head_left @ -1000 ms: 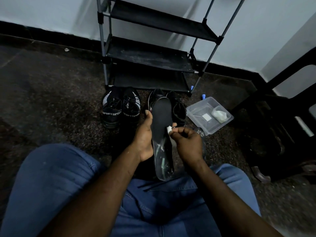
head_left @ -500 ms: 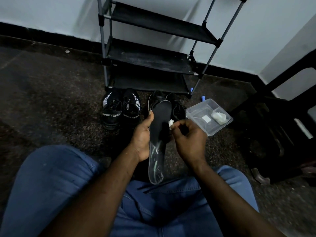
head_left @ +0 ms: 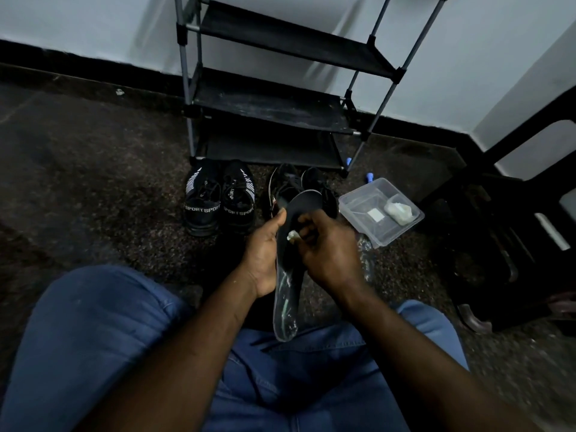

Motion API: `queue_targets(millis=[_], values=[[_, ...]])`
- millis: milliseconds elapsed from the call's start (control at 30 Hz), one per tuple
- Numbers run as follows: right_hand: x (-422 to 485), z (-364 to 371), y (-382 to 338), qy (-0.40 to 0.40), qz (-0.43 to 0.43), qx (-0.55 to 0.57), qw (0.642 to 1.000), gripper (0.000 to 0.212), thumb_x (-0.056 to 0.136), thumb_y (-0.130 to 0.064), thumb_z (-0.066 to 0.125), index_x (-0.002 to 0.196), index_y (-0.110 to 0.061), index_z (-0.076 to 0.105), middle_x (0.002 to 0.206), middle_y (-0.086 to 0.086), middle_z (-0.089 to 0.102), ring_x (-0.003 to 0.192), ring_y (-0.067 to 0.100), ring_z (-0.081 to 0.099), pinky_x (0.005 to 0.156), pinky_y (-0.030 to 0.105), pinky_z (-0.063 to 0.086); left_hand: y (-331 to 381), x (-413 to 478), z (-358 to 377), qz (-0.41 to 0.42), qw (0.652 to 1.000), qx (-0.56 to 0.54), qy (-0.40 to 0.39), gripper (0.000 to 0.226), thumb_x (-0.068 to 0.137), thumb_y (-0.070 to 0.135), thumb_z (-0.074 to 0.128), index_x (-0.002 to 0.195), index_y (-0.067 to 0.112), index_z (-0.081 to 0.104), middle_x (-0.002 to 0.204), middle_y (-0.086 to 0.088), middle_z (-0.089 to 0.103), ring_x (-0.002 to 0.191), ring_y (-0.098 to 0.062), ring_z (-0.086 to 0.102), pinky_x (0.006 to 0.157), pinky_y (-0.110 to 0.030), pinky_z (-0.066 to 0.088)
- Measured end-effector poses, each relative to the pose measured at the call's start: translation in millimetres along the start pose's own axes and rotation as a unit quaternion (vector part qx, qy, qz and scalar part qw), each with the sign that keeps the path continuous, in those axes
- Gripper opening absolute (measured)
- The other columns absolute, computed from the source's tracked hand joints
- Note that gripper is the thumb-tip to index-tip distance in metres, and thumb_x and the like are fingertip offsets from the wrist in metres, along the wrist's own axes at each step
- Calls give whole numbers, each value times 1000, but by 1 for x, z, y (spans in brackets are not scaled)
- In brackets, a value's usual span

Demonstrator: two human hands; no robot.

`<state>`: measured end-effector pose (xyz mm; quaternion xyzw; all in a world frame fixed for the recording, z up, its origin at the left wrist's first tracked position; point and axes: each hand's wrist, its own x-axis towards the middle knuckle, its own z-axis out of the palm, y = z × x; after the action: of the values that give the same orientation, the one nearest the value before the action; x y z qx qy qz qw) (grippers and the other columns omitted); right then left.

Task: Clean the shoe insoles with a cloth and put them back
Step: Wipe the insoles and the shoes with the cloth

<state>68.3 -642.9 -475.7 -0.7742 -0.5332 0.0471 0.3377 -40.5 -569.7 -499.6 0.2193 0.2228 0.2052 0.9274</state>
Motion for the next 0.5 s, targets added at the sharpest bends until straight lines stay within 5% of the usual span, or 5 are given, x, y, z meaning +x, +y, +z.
queue_targets(millis=[267, 500], values=[[41, -25, 9, 113, 41, -49, 992, 6, 88, -26, 74, 94, -27, 76, 88, -10, 74, 73, 5, 67, 69, 32, 59, -7, 5, 1, -14, 999, 30, 6, 53, 102, 49, 46, 128, 9, 69, 118, -15, 68, 98, -28, 68, 84, -41, 55], [32, -21, -1, 46, -66, -122, 989, 11, 87, -21, 71, 97, -19, 76, 91, 1, 70, 77, 19, 64, 67, 32, 53, -6, 7, 1, -8, 999, 38, -10, 46, 103, 48, 44, 113, 14, 74, 99, -10, 73, 82, -26, 69, 74, -41, 52]])
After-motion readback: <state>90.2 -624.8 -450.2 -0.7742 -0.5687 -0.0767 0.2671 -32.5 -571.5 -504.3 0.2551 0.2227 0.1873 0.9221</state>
